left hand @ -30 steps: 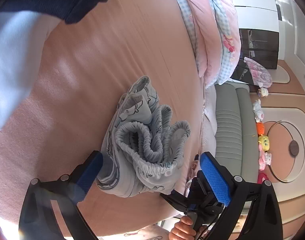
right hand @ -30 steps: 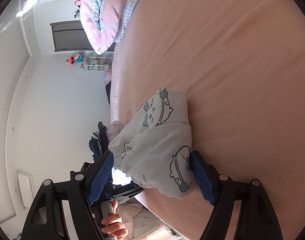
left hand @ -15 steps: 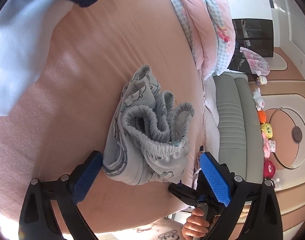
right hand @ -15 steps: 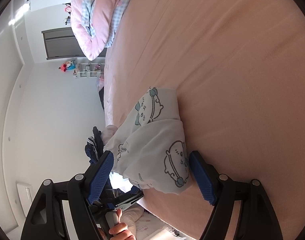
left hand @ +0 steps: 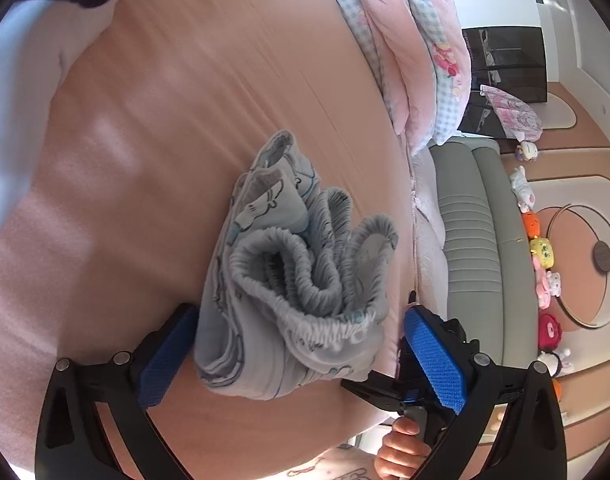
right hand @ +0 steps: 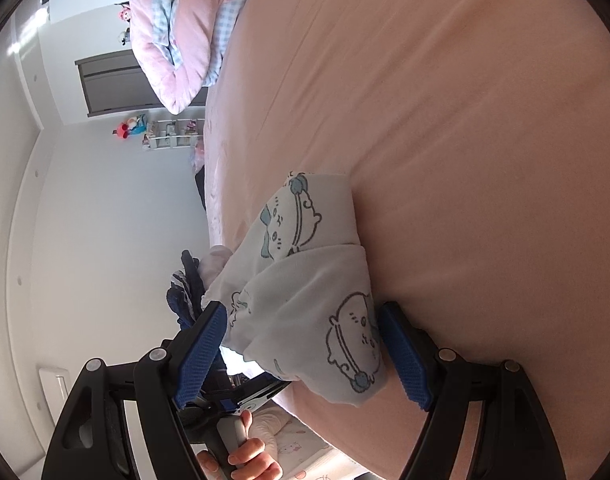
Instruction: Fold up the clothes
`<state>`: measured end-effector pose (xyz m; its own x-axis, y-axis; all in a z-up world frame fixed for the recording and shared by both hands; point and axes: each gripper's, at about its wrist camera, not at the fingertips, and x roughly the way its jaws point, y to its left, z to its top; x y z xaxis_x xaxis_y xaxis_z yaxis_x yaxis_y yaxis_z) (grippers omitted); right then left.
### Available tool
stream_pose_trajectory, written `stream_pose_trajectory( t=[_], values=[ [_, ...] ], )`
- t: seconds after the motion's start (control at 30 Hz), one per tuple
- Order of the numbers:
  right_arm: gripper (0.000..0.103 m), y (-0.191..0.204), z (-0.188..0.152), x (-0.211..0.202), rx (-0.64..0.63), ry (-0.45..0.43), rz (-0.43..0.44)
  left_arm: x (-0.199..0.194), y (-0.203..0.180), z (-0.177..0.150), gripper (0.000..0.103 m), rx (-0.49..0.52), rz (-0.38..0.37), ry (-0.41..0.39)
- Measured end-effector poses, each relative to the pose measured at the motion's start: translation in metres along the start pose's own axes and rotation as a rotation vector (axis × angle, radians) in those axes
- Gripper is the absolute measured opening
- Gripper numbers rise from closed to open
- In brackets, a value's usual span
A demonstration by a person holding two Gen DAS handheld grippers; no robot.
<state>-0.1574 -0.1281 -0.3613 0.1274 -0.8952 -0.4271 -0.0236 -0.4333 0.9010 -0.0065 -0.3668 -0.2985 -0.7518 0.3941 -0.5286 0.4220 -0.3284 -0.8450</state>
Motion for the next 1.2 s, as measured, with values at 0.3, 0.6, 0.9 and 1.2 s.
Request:
stream_pose_trajectory(
  t=[0.3, 0.6, 0.9, 1.2],
  values=[
    [0.078, 0.004, 0.013, 0.018, -0.004, 0.015, 0.077, 0.027, -0.014, 0.018, 0.103, 0.022, -0.018, 0.067],
    [0.073, 0.008, 0.016, 0.026, -0.033, 0.030, 0.045, 0.029, -0.014, 0.015, 0.103, 0.023, -0.007, 0.049],
    [0.025, -0.003, 0.017, 0.029, -0.029, -0.002, -0.057, 0.027, -0.020, 0.000, 0.103, 0.115, 0.031, -0.049],
    [0.029, 0.000, 0.013, 0.028, -0.046, -0.021, -0.072, 0.028, -0.018, 0.003, 0.085, 0.098, 0.091, -0.037]
  ],
)
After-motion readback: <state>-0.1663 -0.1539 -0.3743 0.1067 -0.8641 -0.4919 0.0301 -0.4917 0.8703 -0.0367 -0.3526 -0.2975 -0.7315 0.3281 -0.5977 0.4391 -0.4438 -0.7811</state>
